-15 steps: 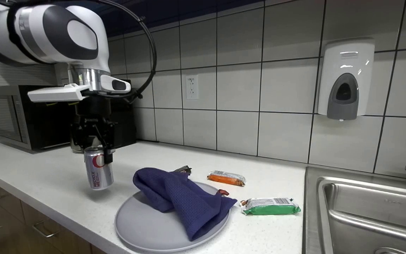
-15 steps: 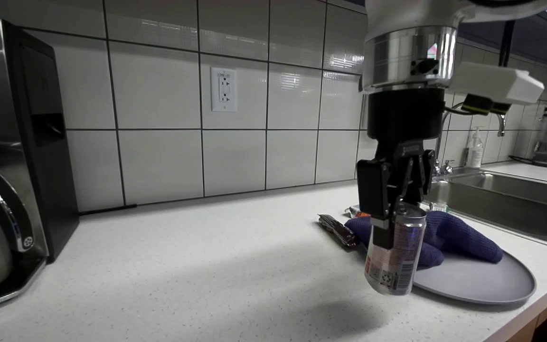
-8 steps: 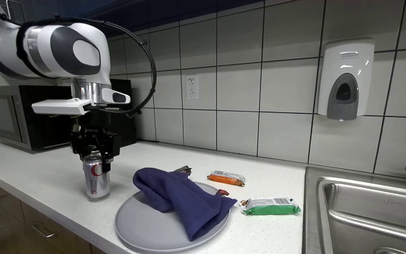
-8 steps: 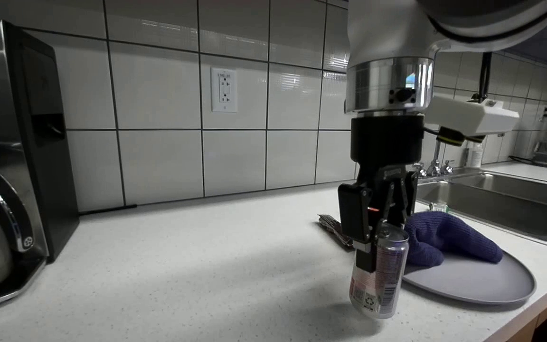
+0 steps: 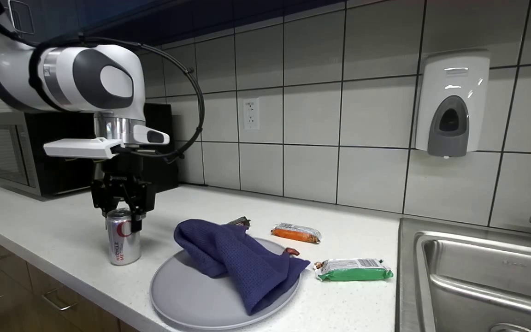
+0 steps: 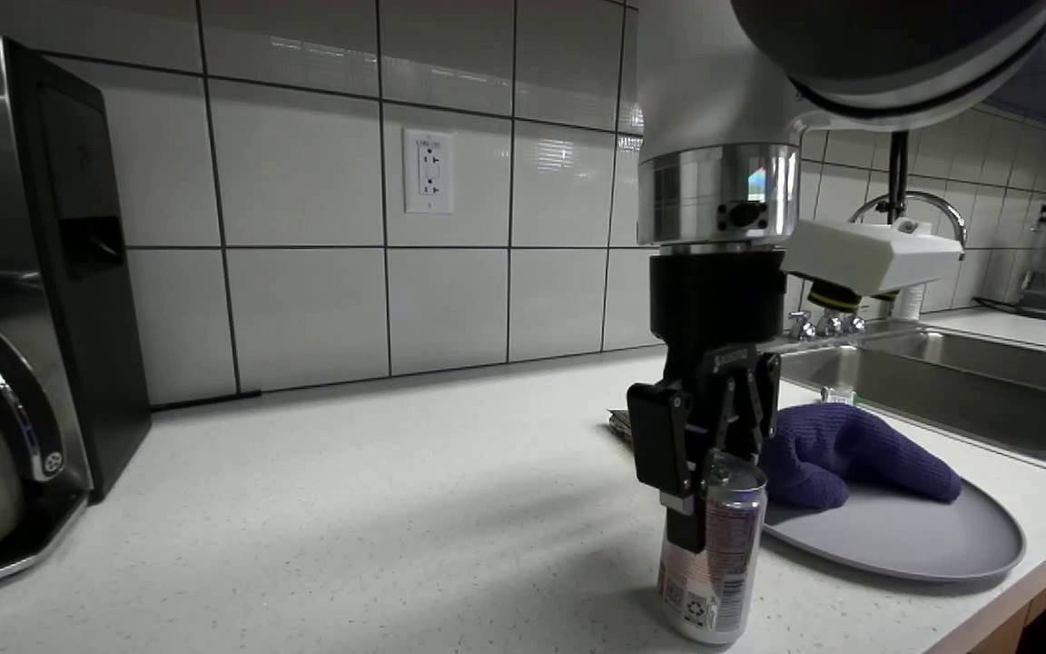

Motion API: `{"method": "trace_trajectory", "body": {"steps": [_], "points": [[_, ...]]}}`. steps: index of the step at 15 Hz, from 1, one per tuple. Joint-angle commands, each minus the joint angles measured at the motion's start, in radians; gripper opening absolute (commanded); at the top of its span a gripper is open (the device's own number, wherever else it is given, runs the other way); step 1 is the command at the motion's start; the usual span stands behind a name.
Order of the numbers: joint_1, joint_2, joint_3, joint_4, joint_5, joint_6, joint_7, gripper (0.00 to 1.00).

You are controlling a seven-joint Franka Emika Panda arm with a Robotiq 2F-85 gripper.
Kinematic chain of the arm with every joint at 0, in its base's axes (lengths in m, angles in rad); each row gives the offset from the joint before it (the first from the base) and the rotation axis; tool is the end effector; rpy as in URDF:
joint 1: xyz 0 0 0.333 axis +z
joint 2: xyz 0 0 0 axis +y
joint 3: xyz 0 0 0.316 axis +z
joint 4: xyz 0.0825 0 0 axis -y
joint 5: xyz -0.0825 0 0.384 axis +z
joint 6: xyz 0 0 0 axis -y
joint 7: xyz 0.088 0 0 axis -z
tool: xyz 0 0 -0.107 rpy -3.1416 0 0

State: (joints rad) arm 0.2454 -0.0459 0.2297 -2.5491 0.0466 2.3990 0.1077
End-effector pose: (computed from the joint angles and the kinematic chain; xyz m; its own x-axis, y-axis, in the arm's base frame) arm 0.3908 0.2007 0.2771 0.9404 0.3231 -0.1066 0.3243 -0.9459 -0.0058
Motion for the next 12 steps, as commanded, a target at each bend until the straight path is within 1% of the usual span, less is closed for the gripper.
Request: {"method": "trace_trajectory", "body": {"steps": [1,2,4,7,12], "points": [[0.002,0.007,0.01,0.024,-0.021,-0.013,0.025,0.9],[0.002,0.004,0.011,0.024,-0.022,-0.014,0.024,0.96],[0.004,-0.003,0.011,0.022,-0.022,-0.017,0.023,1.0],[0.001,-0.02,0.008,0.021,-0.03,-0.029,0.03,1.0],[-0.023,-0.058,-0.012,0.024,-0.058,-0.045,0.068,1.0]]}}
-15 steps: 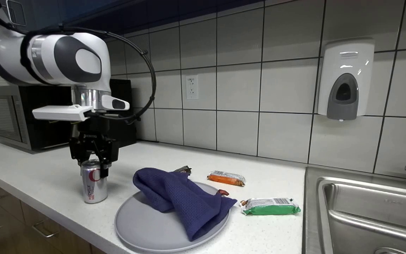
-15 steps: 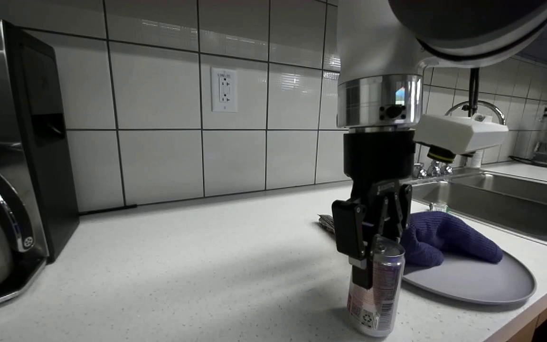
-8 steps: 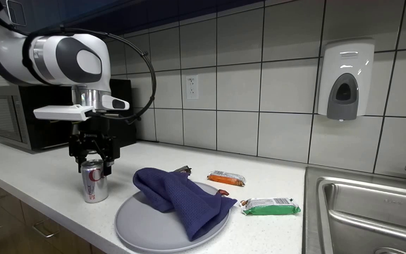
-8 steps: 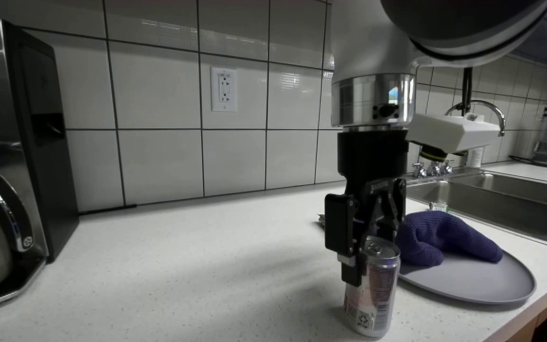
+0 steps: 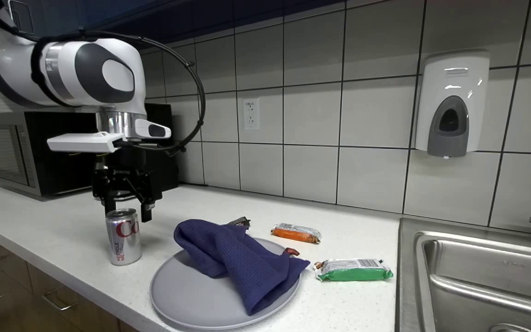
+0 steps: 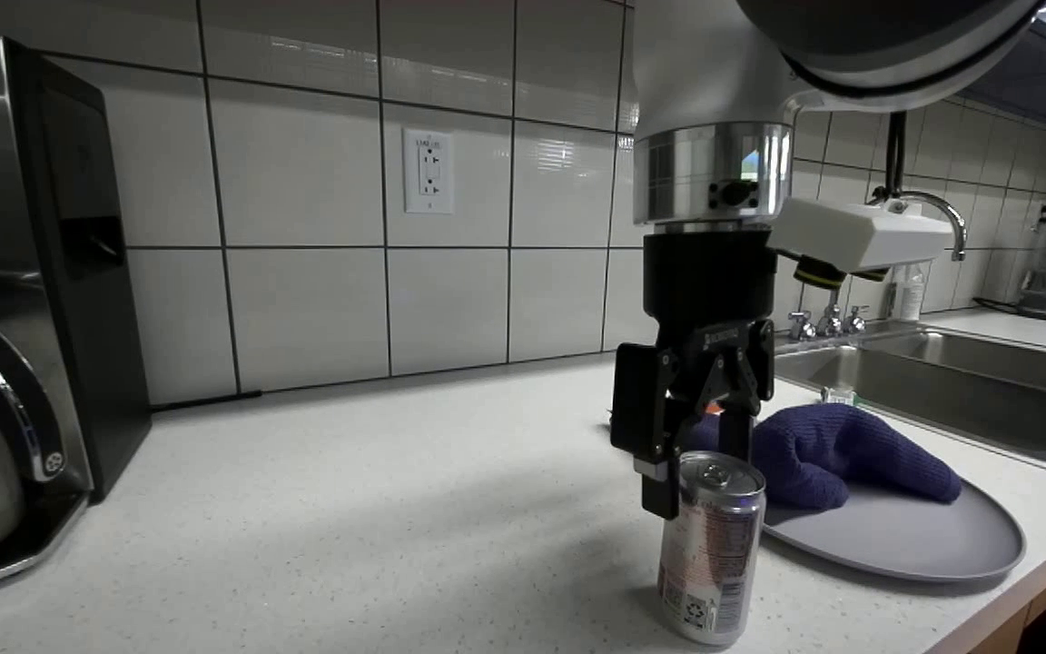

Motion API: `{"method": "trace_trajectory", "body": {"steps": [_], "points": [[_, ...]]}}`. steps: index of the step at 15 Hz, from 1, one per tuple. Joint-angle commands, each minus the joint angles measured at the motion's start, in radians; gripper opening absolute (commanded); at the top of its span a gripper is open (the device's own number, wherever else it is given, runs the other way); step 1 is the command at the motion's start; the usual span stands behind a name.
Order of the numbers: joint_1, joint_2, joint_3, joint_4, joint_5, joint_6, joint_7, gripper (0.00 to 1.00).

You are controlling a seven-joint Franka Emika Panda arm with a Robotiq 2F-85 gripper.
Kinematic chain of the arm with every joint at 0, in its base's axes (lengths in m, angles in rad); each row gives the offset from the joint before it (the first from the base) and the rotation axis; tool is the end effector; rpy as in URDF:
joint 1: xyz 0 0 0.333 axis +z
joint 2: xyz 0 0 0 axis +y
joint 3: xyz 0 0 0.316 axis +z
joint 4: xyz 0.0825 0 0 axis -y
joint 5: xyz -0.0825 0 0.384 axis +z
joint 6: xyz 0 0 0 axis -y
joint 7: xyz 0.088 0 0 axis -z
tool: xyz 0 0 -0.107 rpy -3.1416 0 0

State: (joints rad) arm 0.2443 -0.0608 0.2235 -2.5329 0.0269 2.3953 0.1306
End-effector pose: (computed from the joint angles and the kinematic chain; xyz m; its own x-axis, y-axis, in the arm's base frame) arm 0.3980 0.2004 0.2894 0.9477 0.3094 -0.0779 0.3108 -0.9504 0.0070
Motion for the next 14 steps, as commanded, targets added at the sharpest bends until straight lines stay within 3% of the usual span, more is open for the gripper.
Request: {"method": "trace_trajectory", "body": {"steps": [1,9,14], "points": [[-0.029,-0.05,-0.011,0.009,-0.047,-0.045,0.053,1.0],[-0.087,-0.099,-0.062,0.018,-0.057,-0.06,0.046,1.0],[-0.128,-0.104,-0.079,0.01,-0.087,-0.048,0.123,1.0]]}}
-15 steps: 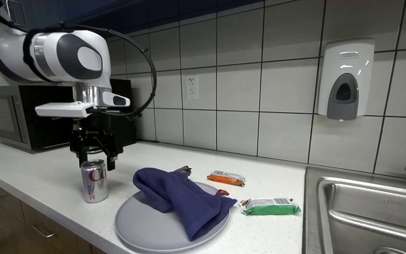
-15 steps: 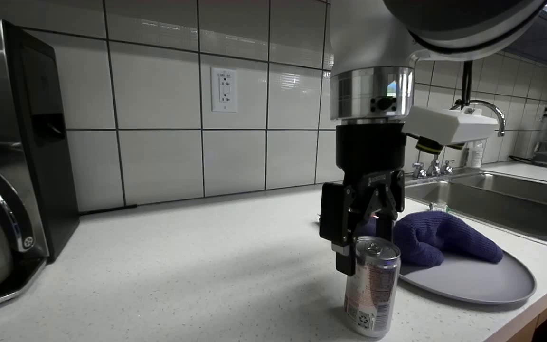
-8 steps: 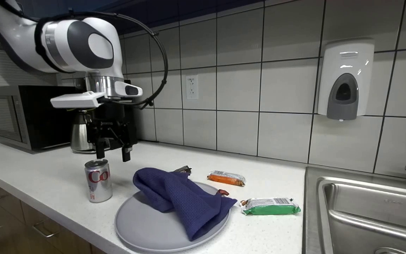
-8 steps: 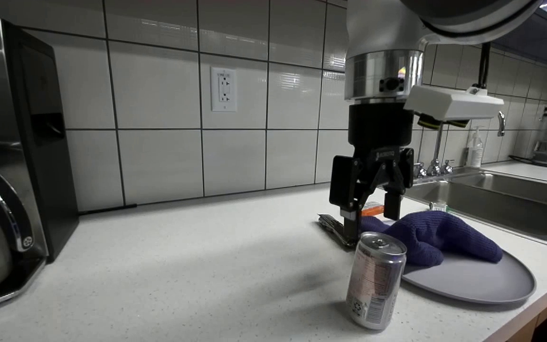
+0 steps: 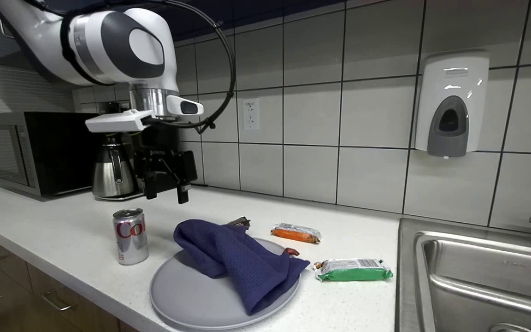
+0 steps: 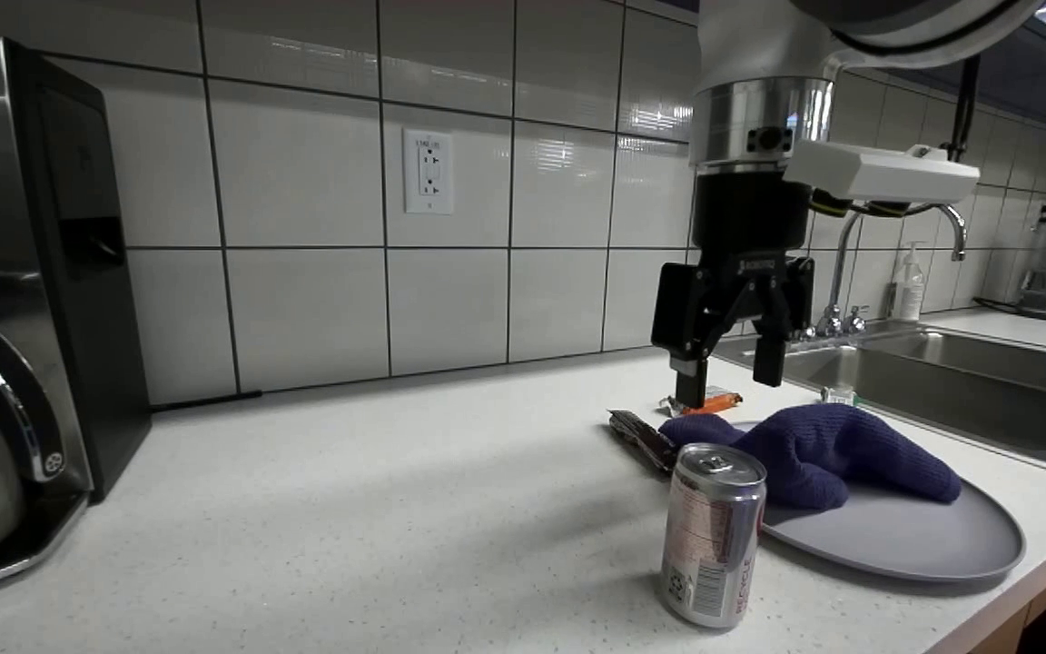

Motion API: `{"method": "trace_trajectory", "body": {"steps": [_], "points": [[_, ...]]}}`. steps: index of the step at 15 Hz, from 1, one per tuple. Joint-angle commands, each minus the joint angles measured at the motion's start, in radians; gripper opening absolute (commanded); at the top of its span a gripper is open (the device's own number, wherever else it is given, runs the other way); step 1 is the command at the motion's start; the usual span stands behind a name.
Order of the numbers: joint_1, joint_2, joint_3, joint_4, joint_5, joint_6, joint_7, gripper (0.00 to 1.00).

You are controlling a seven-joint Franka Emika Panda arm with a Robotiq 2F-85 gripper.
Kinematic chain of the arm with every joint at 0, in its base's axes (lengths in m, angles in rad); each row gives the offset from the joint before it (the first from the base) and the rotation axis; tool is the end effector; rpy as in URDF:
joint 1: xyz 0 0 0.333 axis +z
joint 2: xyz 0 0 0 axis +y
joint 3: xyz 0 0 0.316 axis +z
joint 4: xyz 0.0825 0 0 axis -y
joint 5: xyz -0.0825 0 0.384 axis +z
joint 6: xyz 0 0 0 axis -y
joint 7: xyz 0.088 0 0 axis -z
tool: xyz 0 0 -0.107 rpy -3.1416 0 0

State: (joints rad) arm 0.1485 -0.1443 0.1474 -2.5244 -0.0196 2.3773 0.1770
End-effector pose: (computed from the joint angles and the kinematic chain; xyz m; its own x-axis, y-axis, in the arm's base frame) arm 0.4294 0.1299 0.3286 0.9914 0.1312 0.0014 0.1310 -0.9908 0.0349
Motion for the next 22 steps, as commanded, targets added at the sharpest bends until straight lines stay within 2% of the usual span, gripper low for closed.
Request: {"method": "trace_trajectory", "body": {"steps": [1,5,9,11,12,13,22], "points": [[-0.043,-0.019,-0.005,0.002,-0.055,-0.029,0.107,1.0],[-0.087,-0.021,-0.023,0.002,-0.094,-0.045,0.217,1.0],[-0.123,-0.024,-0.047,0.0,-0.087,-0.067,0.302,1.0],[-0.131,-0.035,-0.065,0.0,-0.052,-0.094,0.295,1.0],[-0.127,-0.045,-0.081,-0.01,-0.015,-0.083,0.227,1.0],[-0.124,-0.003,-0.066,0.001,-0.053,-0.051,0.266,1.0],[-0.129,0.002,-0.073,0.001,-0.043,-0.052,0.271,1.0]]}}
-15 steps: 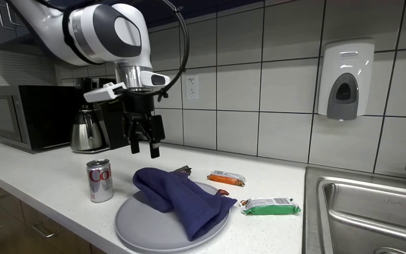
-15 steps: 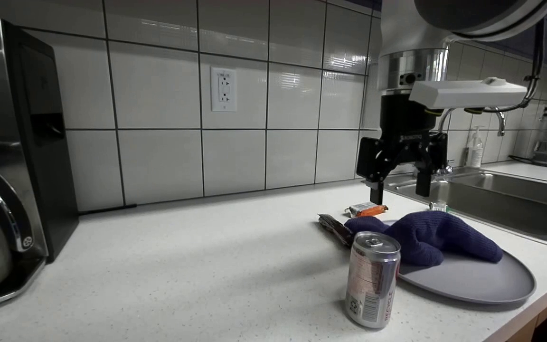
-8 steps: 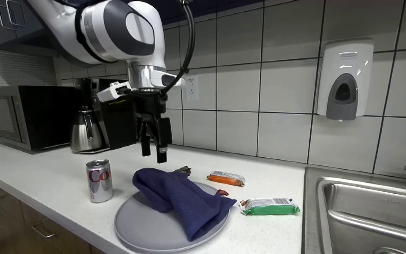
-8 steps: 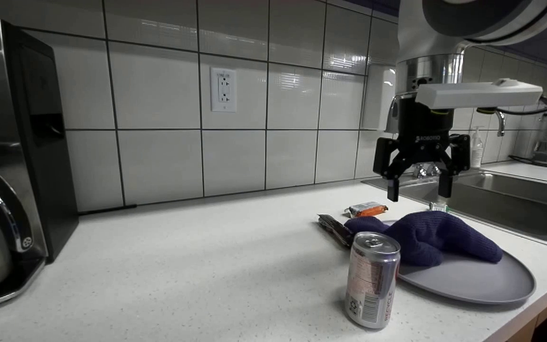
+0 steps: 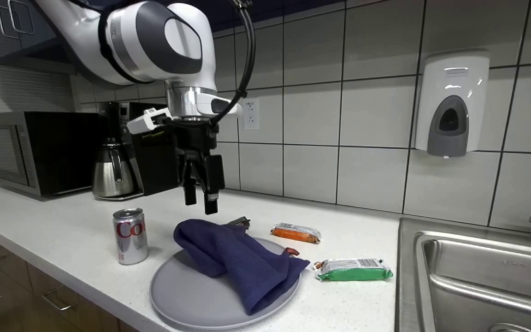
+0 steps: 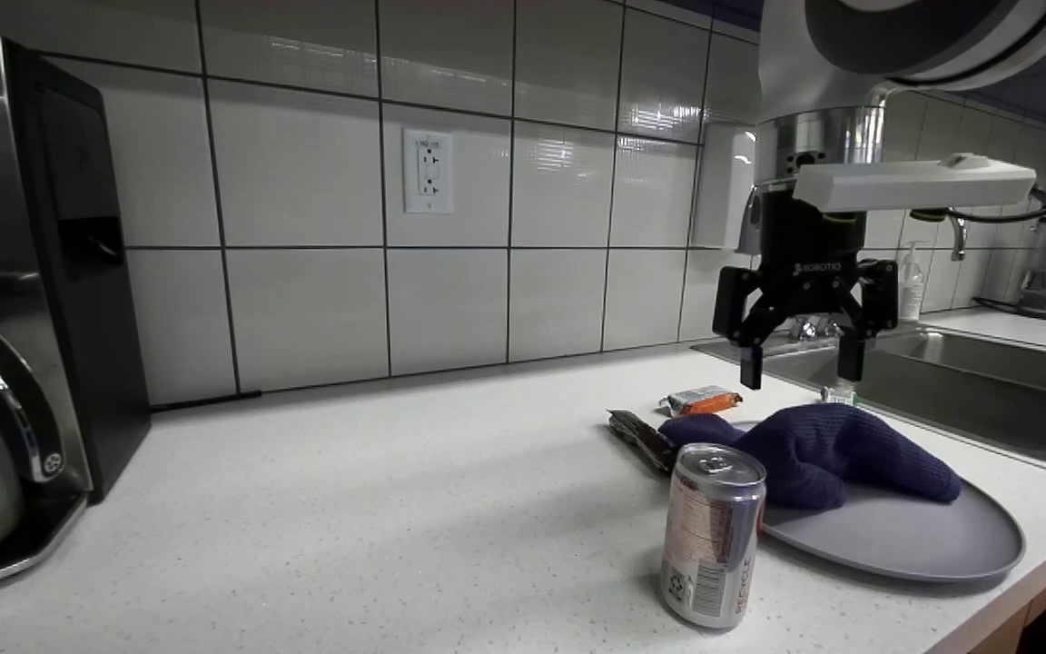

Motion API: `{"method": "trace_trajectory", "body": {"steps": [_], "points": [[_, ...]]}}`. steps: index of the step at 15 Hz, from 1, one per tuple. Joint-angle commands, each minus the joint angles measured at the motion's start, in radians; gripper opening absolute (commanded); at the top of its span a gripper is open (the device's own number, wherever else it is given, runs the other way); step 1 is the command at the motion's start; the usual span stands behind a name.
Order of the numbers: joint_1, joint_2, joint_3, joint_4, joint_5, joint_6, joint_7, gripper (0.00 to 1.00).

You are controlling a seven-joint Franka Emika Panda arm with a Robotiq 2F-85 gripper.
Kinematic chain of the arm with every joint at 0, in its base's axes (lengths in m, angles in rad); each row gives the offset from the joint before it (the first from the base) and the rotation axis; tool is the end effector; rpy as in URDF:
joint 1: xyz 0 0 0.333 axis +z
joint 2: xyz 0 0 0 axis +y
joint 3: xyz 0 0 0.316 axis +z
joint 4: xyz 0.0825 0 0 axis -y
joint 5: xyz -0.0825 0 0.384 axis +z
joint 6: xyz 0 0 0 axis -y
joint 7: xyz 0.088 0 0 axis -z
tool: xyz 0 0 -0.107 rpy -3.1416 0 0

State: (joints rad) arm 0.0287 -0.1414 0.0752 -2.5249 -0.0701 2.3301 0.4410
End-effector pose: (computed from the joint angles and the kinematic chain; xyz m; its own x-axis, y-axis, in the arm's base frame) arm 0.4410 0.0444 0.3237 0.9581 -0.2853 -0.0251 -0.2827 -0.9561 0.0768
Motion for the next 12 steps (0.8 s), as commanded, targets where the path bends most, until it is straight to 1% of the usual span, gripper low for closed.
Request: {"method": "trace_trajectory", "body": {"steps": [1,3,8,12], "points": [[-0.018,-0.006,-0.008,0.0,0.011,-0.01,0.024,1.0],[-0.03,-0.031,-0.022,-0.006,0.024,-0.031,0.052,1.0],[-0.062,-0.02,-0.049,-0.006,0.055,-0.03,0.144,1.0],[-0.067,-0.005,-0.042,-0.002,0.069,-0.04,0.264,1.0]]}}
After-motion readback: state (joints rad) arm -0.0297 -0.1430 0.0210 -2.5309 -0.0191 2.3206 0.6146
